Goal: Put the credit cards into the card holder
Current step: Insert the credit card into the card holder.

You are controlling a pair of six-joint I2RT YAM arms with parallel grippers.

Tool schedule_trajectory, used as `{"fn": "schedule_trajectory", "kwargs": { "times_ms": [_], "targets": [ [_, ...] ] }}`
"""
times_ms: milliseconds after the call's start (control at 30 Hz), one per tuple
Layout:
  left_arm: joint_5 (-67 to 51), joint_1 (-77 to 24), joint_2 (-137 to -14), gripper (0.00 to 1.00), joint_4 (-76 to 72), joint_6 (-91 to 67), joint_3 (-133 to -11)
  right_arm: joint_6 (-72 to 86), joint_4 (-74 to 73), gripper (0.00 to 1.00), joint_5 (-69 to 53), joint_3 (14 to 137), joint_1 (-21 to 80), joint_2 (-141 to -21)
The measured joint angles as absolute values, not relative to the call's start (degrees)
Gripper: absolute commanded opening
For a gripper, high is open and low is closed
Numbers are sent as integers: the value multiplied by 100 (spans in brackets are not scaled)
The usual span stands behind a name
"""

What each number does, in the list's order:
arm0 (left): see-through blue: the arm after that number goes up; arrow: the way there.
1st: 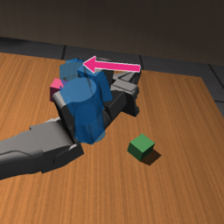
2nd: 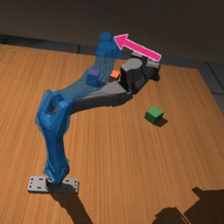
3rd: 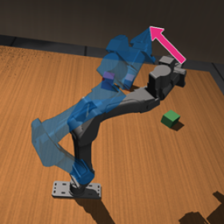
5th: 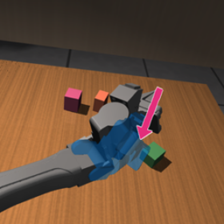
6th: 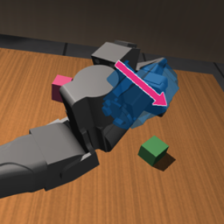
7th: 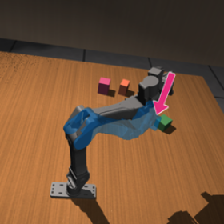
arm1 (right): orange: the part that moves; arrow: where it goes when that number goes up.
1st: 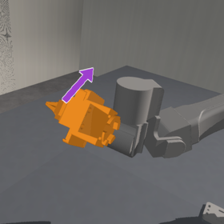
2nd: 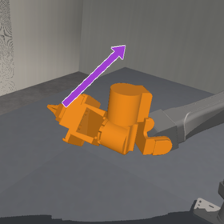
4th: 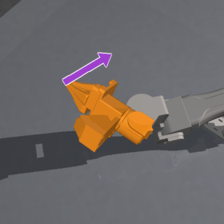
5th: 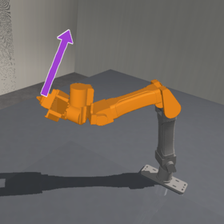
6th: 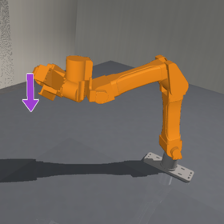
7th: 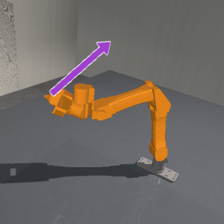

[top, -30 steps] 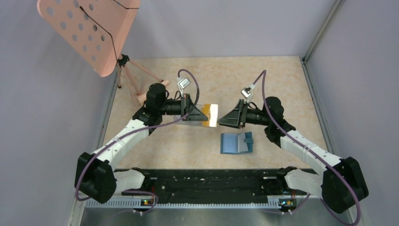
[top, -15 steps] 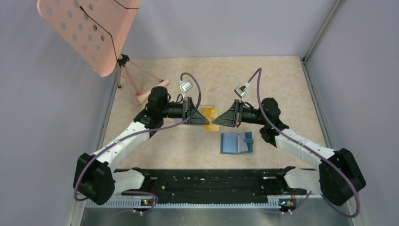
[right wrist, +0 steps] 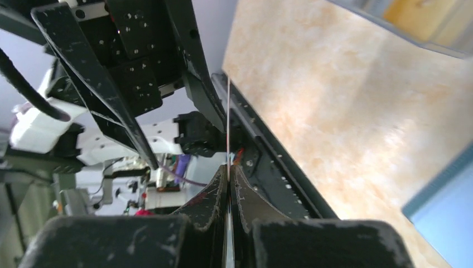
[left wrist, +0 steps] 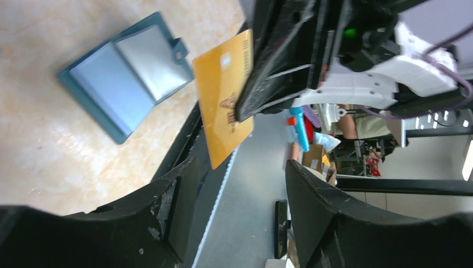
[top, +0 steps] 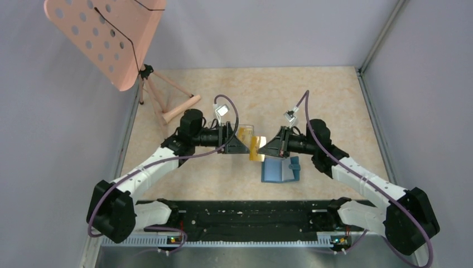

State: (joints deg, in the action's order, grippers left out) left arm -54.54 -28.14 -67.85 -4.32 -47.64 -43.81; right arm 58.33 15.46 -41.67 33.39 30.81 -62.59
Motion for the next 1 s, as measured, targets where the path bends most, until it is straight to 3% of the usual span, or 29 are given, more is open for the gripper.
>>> {"fn": "schedule_trajectory", "kwargs": {
  "times_ms": [400, 633, 1000],
  "targets": [
    [-4134, -3892, -8860, 48, 1680, -3540, -5531, 4418, -864, 0, -3214, 2926, 2152, -6241],
    [-3398, -4119, -9843, 41, 2167, -3535, -6001, 3715, -1662, 0, -2880, 3048, 1699, -6923],
    [-3061, -4152, -10604, 27, 2224, -3544, -6418, 3347, -2099, 0, -2687, 3089, 1184, -6748]
  ]
}}
